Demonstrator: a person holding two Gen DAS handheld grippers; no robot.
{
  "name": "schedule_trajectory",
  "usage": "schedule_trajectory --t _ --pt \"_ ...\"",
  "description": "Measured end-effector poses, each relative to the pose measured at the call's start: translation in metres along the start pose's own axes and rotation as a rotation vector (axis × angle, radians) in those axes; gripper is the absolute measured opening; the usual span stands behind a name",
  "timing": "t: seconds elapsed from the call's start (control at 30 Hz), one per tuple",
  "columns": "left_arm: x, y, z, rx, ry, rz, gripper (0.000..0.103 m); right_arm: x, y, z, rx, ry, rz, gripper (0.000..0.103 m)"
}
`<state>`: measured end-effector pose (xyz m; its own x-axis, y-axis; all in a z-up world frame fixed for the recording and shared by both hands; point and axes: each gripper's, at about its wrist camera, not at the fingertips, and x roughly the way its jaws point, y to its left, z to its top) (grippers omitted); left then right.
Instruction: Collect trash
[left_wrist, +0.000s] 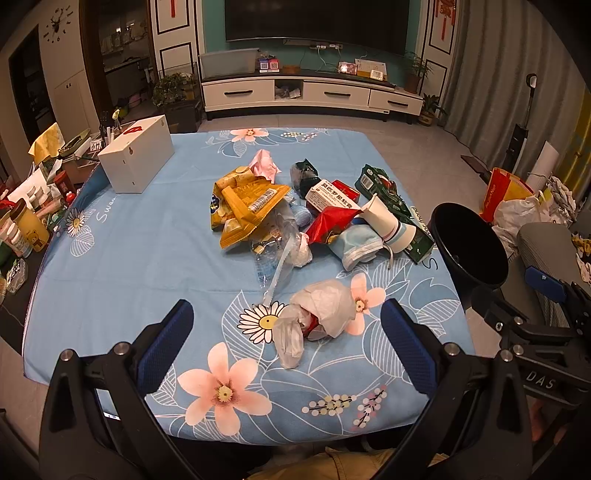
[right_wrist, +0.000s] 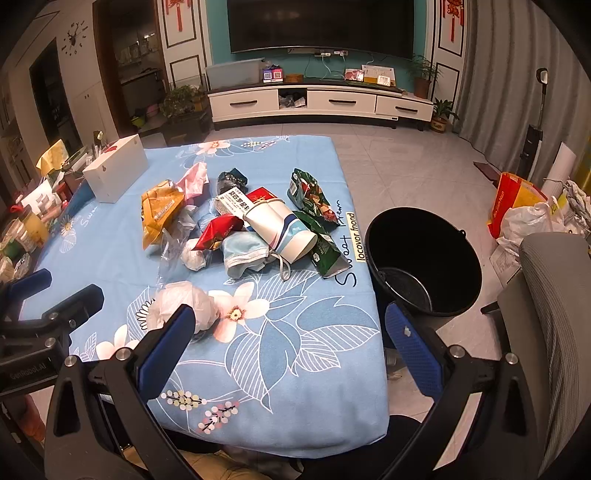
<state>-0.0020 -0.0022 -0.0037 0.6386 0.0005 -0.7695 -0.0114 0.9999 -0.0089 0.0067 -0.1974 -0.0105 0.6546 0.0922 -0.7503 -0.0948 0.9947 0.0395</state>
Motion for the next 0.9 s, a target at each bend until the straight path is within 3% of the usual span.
schedule_trajectory --t 0.9 --pt "-0.0009 -0.0017 -0.0003 0.006 0.0 0.001 0.101 -0.0005 0.0006 0.0002 0.001 -0.001 0.002 0.1"
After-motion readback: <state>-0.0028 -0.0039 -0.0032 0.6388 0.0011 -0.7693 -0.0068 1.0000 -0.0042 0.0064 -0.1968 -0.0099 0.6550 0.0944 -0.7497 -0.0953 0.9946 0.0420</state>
